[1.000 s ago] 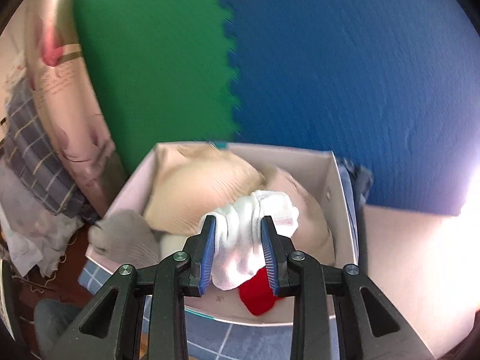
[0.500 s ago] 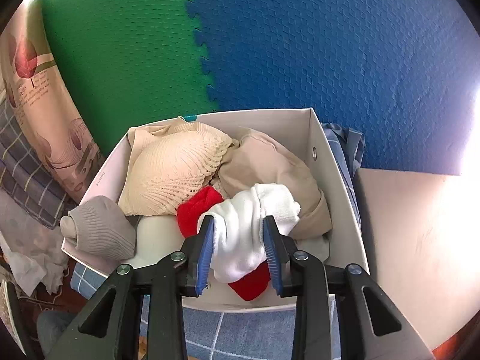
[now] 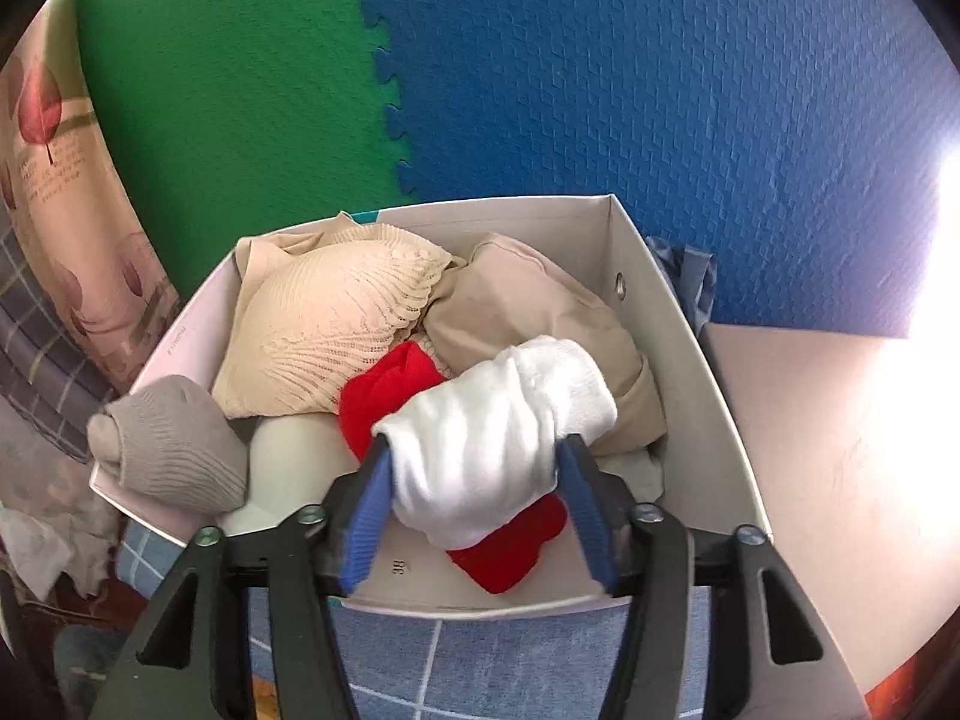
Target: Take underwear out of drawer
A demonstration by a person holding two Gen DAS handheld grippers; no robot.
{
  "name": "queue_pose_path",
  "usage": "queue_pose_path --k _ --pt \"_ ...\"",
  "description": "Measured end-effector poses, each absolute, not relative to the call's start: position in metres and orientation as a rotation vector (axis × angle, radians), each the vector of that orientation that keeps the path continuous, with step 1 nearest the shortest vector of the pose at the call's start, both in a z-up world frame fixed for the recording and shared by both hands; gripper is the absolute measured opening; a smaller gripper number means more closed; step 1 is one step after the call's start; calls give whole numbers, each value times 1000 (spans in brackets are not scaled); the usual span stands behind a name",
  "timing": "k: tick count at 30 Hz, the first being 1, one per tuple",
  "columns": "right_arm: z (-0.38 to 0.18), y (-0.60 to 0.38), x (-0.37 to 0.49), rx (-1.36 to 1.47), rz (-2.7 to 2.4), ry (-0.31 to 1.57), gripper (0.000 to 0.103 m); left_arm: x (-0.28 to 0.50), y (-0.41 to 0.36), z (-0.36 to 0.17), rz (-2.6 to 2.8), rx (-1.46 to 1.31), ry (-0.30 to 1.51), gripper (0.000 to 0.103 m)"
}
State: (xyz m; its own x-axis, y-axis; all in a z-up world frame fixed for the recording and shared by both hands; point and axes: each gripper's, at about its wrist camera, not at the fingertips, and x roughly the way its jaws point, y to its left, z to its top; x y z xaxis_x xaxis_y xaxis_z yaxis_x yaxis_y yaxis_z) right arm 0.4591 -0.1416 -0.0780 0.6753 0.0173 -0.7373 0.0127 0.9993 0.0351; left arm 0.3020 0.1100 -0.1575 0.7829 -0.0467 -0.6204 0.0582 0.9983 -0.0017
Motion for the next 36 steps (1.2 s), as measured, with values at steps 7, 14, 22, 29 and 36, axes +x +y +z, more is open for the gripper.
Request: queue_pose_path --k 7,14,22,29,36 --pt "-26 -139 443 92 14 796 92 312 119 -68 25 -3 631 85" --pt "81 -129 382 0 -81 663 103 348 84 31 4 4 683 85" --pt "80 -118 332 -161 -154 678 102 339 48 60 -10 40 687 85" --pt "55 -146 322 -34 -155 753 102 333 40 56 3 48 687 85" --pt "32 -145 304 13 -135 768 102 329 37 50 -34 29 688 85"
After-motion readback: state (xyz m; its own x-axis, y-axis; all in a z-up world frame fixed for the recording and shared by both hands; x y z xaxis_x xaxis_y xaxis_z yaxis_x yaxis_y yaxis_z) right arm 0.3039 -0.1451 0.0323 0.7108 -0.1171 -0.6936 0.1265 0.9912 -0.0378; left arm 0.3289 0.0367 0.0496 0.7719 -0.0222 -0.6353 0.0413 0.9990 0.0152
